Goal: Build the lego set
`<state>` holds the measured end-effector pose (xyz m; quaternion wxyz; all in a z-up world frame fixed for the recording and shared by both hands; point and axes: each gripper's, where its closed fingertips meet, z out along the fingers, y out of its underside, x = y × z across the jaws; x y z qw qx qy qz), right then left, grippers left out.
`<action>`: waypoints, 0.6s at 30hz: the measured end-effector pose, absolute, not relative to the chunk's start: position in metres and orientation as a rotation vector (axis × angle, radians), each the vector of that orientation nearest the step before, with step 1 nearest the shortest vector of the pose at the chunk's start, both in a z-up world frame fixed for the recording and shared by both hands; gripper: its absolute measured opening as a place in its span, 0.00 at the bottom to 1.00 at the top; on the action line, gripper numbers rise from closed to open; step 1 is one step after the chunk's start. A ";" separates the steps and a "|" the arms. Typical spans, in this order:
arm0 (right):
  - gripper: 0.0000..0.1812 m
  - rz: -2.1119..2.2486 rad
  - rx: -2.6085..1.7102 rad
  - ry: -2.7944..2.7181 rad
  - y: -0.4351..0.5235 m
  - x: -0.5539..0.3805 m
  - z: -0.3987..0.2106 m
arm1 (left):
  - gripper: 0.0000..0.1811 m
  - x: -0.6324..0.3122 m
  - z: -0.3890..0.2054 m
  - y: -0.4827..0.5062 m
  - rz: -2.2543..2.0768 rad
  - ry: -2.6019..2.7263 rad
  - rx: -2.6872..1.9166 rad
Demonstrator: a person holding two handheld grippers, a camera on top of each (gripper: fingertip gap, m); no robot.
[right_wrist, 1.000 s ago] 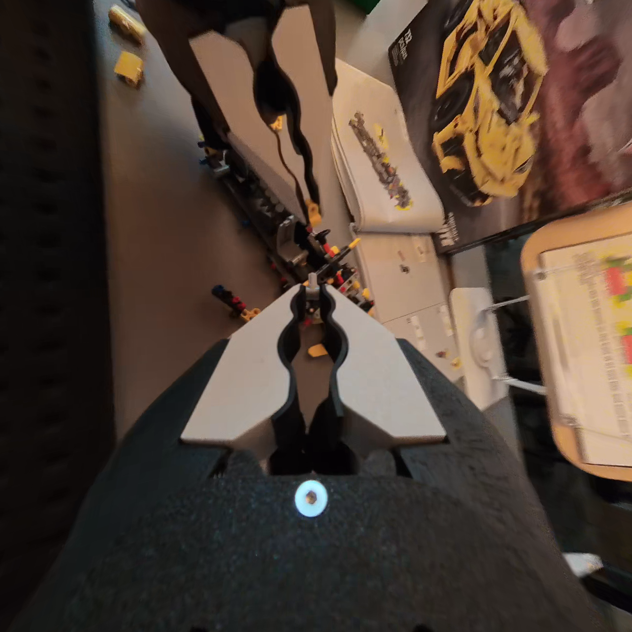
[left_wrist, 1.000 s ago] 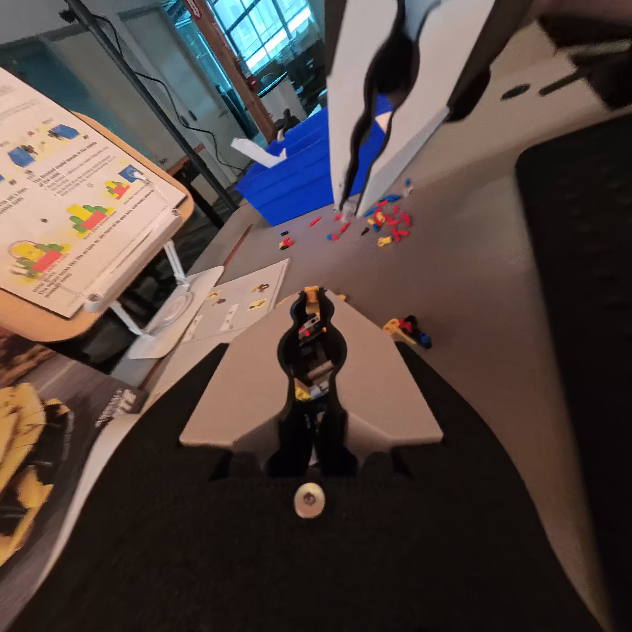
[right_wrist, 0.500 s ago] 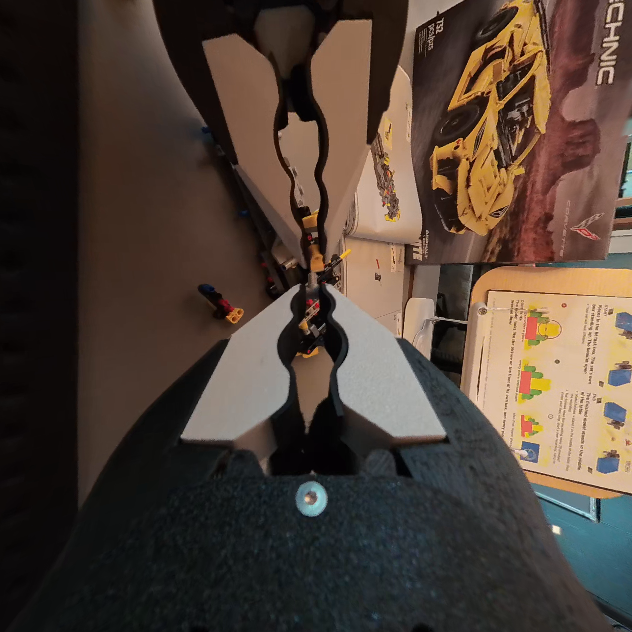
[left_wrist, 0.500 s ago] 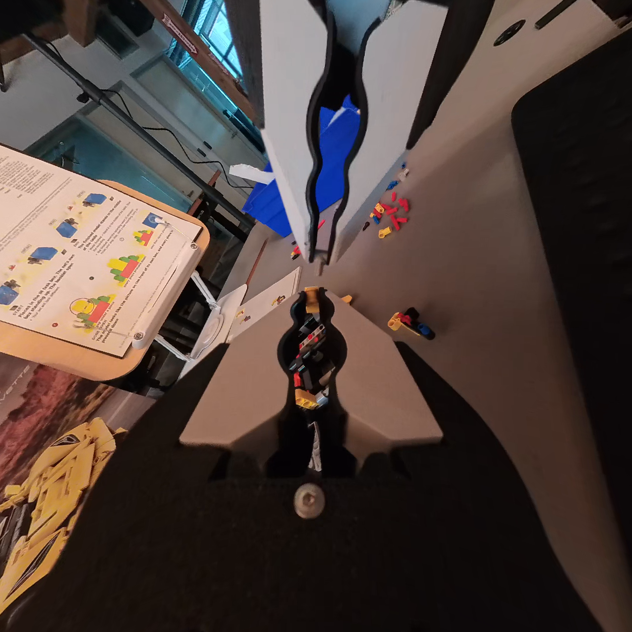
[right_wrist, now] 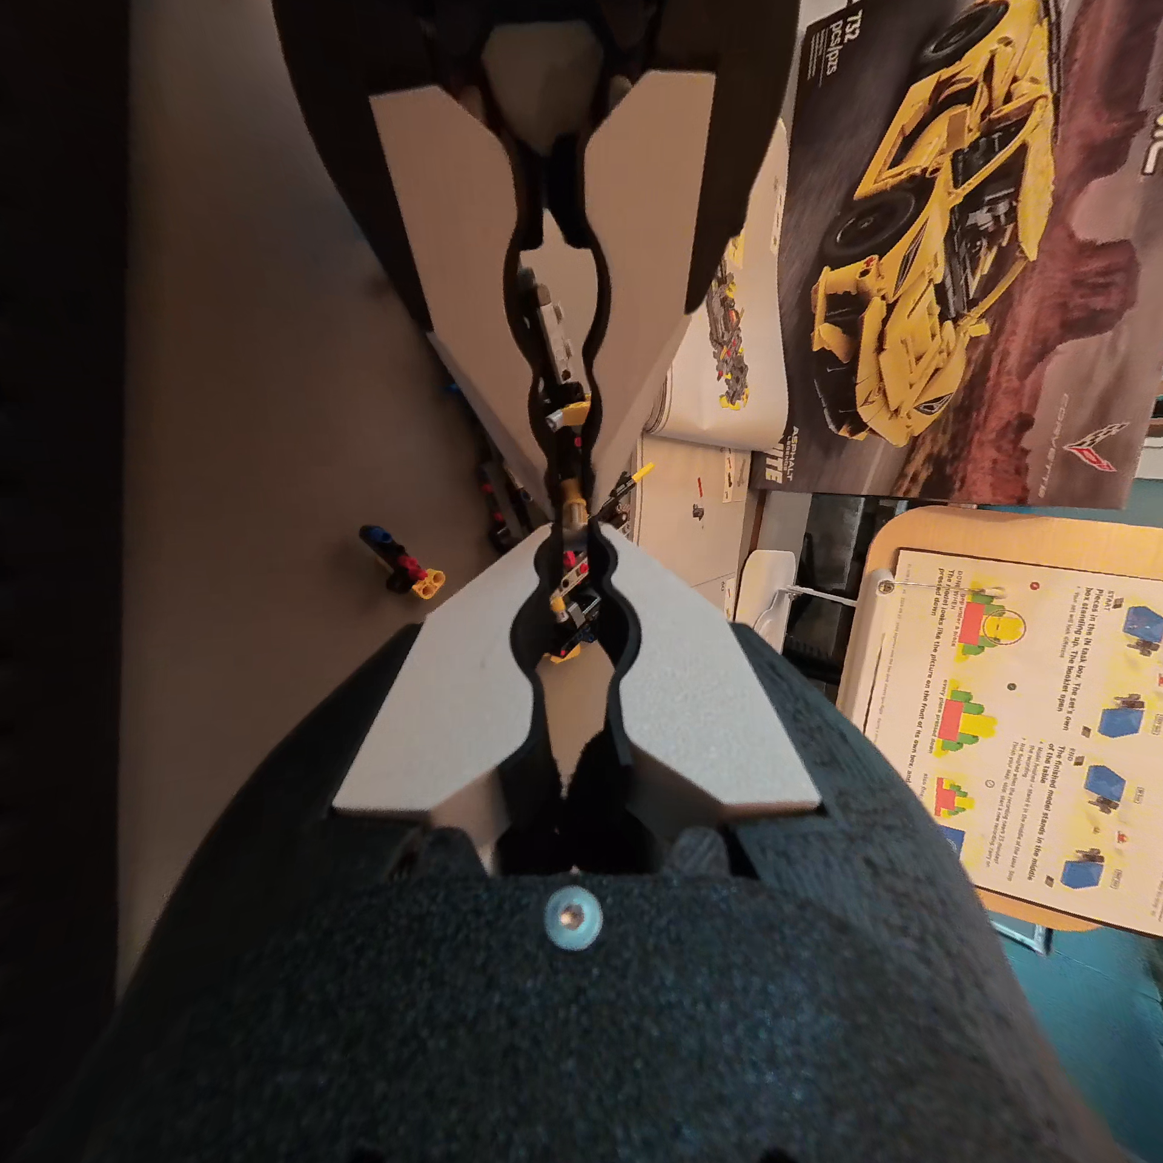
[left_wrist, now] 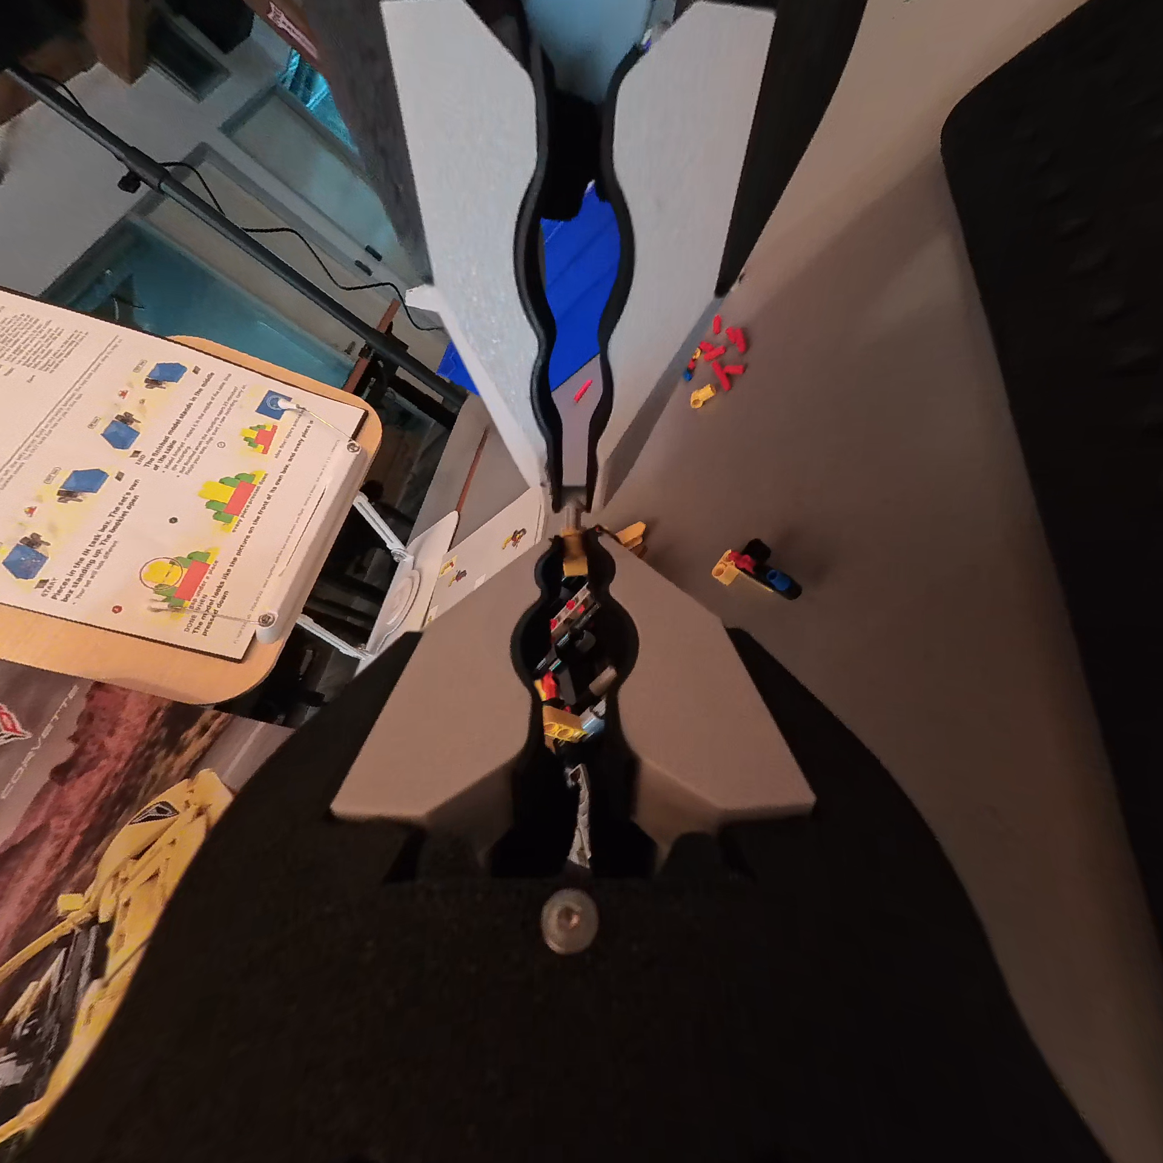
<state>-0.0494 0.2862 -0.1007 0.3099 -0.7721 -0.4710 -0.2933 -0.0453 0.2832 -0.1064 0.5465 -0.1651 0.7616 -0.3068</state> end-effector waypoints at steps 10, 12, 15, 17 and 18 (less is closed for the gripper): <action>0.04 -0.750 -2.085 -1.260 0.285 -0.051 -0.113 | 0.04 -0.046 -0.118 0.281 -0.608 1.845 -0.330; 0.03 -0.752 -2.101 -1.247 0.285 -0.051 -0.113 | 0.04 -0.045 -0.118 0.280 -0.589 1.839 -0.323; 0.04 -0.723 -2.101 -1.201 0.287 -0.052 -0.111 | 0.04 -0.045 -0.114 0.281 -0.583 1.823 -0.329; 0.04 -0.724 -2.103 -1.191 0.288 -0.052 -0.111 | 0.03 -0.045 -0.115 0.282 -0.587 1.825 -0.340; 0.04 -0.720 -2.105 -1.184 0.289 -0.052 -0.111 | 0.03 -0.045 -0.115 0.282 -0.588 1.827 -0.342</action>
